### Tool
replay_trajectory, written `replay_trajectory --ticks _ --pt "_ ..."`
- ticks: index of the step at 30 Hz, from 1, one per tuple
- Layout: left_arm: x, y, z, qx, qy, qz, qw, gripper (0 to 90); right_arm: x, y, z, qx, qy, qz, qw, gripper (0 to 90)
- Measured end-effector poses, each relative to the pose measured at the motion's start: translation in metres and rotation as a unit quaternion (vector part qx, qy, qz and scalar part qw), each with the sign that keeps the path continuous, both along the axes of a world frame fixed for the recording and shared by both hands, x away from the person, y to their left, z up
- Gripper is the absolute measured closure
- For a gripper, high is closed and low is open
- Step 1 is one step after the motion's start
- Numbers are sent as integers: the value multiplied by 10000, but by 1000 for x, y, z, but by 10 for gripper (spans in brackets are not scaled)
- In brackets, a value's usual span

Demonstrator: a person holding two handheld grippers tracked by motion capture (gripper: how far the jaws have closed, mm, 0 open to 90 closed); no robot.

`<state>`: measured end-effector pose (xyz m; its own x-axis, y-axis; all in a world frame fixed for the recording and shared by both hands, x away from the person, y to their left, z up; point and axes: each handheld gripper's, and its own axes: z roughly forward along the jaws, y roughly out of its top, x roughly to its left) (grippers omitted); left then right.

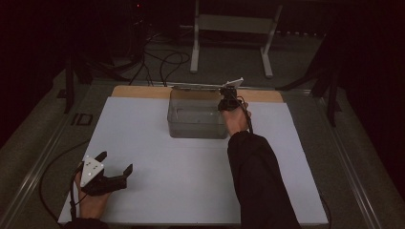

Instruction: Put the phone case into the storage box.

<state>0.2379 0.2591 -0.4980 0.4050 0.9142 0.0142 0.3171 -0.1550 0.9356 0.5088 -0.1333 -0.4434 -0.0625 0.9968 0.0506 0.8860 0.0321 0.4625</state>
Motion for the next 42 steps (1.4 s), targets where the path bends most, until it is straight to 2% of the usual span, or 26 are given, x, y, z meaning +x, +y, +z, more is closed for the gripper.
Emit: replay_trajectory --ticks 15,23,27,31,34,42 --pt "0 0 0 -2 -1 1 10000 4 -2 3 0 -135 -15 17 9999 794" --pt "0 0 0 2 3 -1 10000 4 -2 3 0 -105 -26 37 9999 767" --pt "0 0 0 0 2 2 10000 4 -3 5 -1 -207 -95 222 9995 738" --pt "0 0 0 -4 -1 4 10000 4 -4 4 1 -165 -107 289 9994 725" --pt "0 0 0 0 1 2 10000 4 -6 5 3 -240 -155 431 9987 707" --pt "0 0 0 -2 -1 6 10000 4 -12 6 9 -294 -355 595 9972 647"
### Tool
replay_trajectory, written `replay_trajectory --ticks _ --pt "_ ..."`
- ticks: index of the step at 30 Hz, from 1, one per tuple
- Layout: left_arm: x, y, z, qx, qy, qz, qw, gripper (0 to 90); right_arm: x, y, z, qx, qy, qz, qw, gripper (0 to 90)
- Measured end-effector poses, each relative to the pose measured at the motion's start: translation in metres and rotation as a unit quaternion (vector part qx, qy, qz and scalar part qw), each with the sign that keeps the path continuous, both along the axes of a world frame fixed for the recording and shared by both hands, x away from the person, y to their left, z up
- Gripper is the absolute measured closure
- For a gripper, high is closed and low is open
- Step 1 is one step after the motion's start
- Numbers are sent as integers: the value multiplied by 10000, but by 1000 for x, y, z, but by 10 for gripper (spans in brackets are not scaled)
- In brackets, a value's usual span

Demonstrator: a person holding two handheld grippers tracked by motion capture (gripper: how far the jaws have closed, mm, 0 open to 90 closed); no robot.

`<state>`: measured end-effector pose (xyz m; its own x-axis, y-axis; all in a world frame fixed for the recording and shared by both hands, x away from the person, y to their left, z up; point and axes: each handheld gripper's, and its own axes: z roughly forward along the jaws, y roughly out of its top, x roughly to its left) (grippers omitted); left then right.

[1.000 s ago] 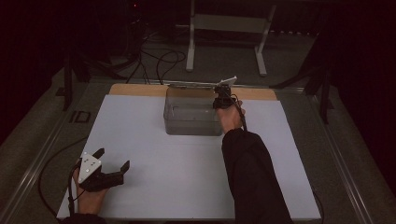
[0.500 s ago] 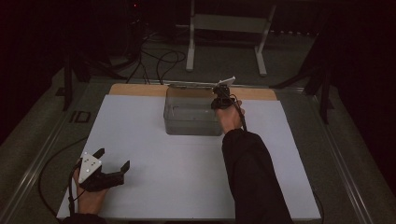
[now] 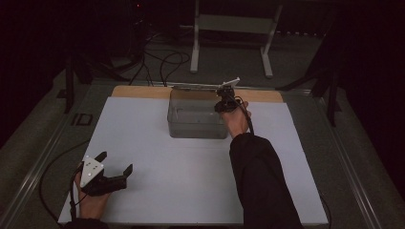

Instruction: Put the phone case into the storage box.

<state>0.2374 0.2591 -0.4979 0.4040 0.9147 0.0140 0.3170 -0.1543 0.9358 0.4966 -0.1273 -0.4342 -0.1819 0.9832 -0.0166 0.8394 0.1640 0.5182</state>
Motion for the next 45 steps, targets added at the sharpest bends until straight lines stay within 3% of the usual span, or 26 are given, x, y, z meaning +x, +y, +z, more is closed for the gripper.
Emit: replay_trajectory --ticks 4,9,14,21,24,29,38,45 --pt "0 0 0 8 -2 -4 10000 4 -4 0 4 -73 -227 157 9996 570" --pt "0 -1 0 13 -4 -10 10000 4 -6 -4 9 95 -406 337 9986 502" --pt "0 0 0 16 -6 -6 10000 4 -9 -7 13 25 -621 539 9966 388" --pt "0 -1 0 20 -10 -3 10000 4 -14 -14 14 88 -788 692 9944 258" --pt "0 -1 0 9 -12 8 10000 4 -20 -18 15 178 -1015 875 9908 155" --pt "1 -1 0 13 -9 9 10000 4 -31 -23 18 271 -1352 1138 9839 107" --pt "0 0 0 3 -25 69 10000 3 -48 -27 23 401 -1741 1464 9729 96" --pt "0 0 0 2 -34 126 9999 3 -61 -31 23 433 -1914 1604 9673 96"
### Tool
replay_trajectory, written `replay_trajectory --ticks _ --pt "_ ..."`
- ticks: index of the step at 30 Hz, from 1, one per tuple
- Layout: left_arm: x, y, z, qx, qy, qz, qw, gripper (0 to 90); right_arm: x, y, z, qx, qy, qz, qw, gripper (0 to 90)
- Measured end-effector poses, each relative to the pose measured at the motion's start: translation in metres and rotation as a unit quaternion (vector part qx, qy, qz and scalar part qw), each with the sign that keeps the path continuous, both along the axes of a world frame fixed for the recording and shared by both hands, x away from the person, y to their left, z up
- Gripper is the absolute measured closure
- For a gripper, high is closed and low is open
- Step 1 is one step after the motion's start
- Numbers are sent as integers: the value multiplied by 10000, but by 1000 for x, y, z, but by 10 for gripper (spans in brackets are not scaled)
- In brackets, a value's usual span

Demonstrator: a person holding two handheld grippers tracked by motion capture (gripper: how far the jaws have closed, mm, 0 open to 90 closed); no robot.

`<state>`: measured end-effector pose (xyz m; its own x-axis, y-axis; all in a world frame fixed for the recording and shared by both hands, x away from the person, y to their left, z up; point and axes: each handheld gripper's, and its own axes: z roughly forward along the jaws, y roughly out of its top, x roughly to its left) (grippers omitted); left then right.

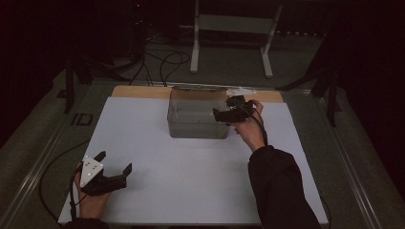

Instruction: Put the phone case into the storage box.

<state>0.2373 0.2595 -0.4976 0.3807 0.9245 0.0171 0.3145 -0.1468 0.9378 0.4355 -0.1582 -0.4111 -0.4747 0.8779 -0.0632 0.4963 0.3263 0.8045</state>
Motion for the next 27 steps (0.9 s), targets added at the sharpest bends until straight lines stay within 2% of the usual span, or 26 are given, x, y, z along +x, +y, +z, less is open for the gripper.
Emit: replay_trajectory --ticks 10,14,20,24,27 --pt "0 0 0 -8 -1 32 10000 3 -19 -15 -11 151 -122 -7 9998 96" --pt "0 0 0 -8 -2 34 10000 3 -25 -19 -14 137 -146 2 9998 96" --pt "0 1 0 -26 1 44 10000 3 -41 -31 -20 218 -356 78 9991 96" --pt "0 0 0 -28 3 29 10000 3 -50 -37 -26 95 -363 91 9993 97" --pt "0 0 0 -55 -3 45 10000 3 -58 -44 -31 115 -371 73 9992 98"
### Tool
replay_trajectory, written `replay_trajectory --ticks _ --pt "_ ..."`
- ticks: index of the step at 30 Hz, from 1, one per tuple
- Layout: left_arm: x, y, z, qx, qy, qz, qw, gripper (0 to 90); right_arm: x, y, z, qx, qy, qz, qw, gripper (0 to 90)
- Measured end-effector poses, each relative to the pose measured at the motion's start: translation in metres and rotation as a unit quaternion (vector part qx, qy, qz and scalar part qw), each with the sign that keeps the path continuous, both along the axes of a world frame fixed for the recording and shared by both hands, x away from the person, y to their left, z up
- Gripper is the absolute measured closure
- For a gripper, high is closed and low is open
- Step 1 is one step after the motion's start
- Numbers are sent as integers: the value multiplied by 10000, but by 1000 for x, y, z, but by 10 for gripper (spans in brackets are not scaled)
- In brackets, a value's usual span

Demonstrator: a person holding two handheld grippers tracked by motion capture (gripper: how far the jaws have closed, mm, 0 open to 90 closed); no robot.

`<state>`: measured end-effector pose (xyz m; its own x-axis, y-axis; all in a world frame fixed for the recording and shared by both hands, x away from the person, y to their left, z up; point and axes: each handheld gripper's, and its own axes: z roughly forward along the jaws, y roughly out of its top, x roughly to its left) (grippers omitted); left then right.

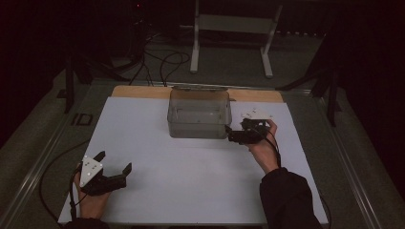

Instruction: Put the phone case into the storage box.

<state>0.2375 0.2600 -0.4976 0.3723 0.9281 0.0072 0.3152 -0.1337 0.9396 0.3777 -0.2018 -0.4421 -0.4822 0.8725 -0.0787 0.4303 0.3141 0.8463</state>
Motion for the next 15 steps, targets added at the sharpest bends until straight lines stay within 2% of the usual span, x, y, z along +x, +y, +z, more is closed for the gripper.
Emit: replay_trajectory --ticks 3,10,12,15 --pt "0 1 0 -2 -8 7 10000 3 -8 -6 -6 -64 19 13 10000 100" --pt "-1 1 1 -25 -21 5 10000 3 -28 -15 -10 -169 -211 173 9995 123" --pt "-1 1 2 -24 -41 12 10000 3 -33 -18 -10 -118 -228 254 9993 123" --pt "-1 2 2 -24 -47 1 10000 3 -42 -22 -14 -27 -318 235 9992 131"
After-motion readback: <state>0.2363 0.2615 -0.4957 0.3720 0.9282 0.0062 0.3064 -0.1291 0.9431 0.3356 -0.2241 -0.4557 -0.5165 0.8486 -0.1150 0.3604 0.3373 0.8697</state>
